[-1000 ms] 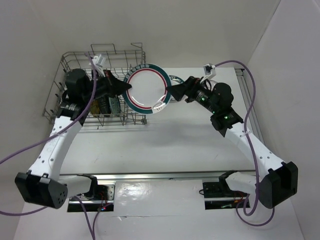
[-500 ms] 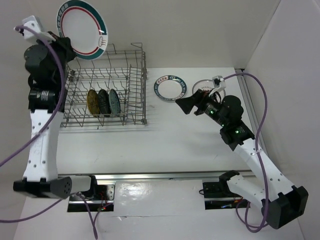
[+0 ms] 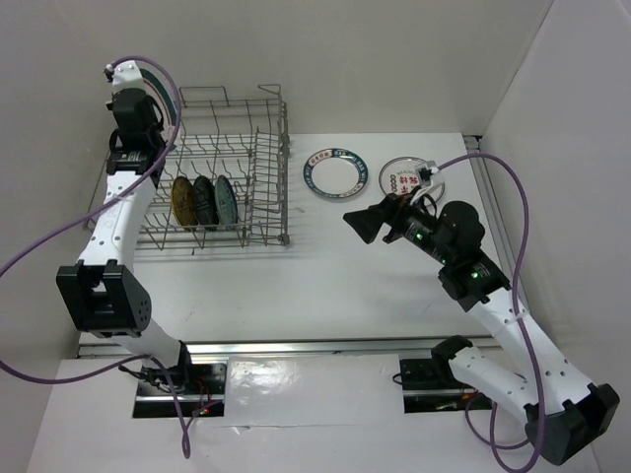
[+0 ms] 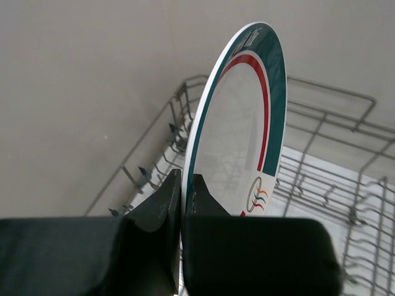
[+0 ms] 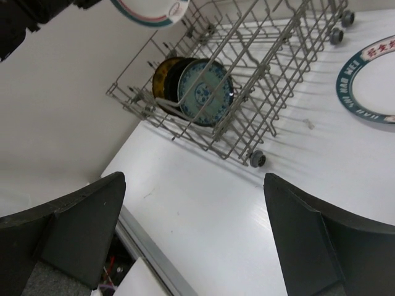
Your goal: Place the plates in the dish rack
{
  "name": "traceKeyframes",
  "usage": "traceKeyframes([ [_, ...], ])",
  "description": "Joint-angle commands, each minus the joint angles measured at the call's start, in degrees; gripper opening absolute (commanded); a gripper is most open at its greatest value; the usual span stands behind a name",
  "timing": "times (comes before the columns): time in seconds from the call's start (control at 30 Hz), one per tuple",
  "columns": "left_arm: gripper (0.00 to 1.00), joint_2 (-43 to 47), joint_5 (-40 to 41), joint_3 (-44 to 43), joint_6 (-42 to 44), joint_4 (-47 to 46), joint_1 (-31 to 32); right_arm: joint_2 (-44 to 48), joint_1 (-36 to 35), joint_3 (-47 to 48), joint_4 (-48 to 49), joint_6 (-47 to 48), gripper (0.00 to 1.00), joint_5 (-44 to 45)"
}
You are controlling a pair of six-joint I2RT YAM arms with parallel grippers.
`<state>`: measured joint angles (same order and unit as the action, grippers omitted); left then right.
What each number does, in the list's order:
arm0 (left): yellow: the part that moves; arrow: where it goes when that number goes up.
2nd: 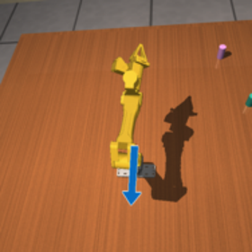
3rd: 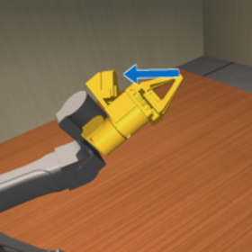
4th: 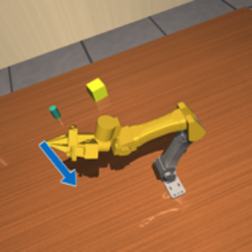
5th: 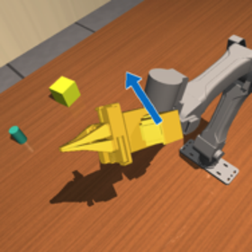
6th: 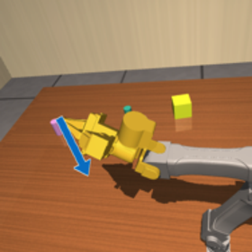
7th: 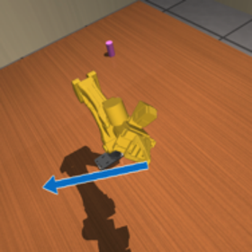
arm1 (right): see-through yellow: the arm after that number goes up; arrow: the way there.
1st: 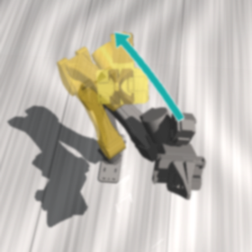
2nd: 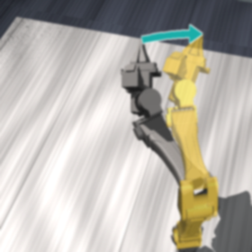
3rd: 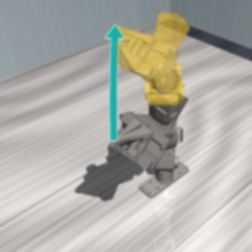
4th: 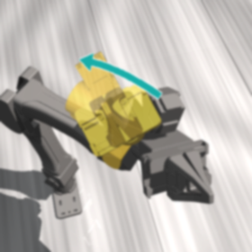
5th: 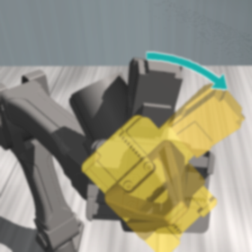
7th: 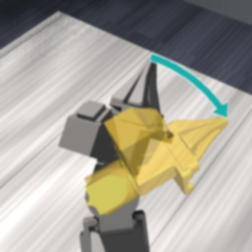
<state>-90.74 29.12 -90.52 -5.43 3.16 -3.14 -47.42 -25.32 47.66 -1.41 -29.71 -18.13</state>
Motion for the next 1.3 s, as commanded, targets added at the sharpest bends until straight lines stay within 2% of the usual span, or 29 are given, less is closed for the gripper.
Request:
traceKeyframes([
  [0.0,0.0,-0.3,3.3,-1.1,4.9,-15.1,-1.1,0.9,-2.4,0.4,-1.7,0.8,1.0,-0.6],
  [0.13,0.0,-2.1,2.8,2.6,8.5,-21.1,-1.1,1.5,-3.2,0.4,-1.7,0.8,1.0,-0.9],
  [0.3,0.0,-3.1,-2.8,8.4,11.0,-27.2,-1.6,2.0,-3.8,-0.1,-2.3,1.3,1.0,-0.2],
  [0.43,0.0,-5.1,-2.8,9.7,12.7,-31.2,-1.6,2.5,-3.8,-0.1,-2.3,1.3,1.0,-0.9],
  [0.67,0.0,-6.3,-6.4,11.8,12.3,-31.8,-1.6,3.0,-3.8,-0.1,-2.3,1.3,1.0,-1.6],
  [1.13,0.0,-10.8,-5.7,15.1,12.3,-33.4,-1.6,3.6,-3.8,-0.2,-2.3,2.5,1.0,-0.4],
  [1.27,0.0,-11.4,-7.1,15.1,11.1,-31.1,-1.6,3.0,-3.8,-0.2,-1.8,2.5,1.0,-0.4],
])
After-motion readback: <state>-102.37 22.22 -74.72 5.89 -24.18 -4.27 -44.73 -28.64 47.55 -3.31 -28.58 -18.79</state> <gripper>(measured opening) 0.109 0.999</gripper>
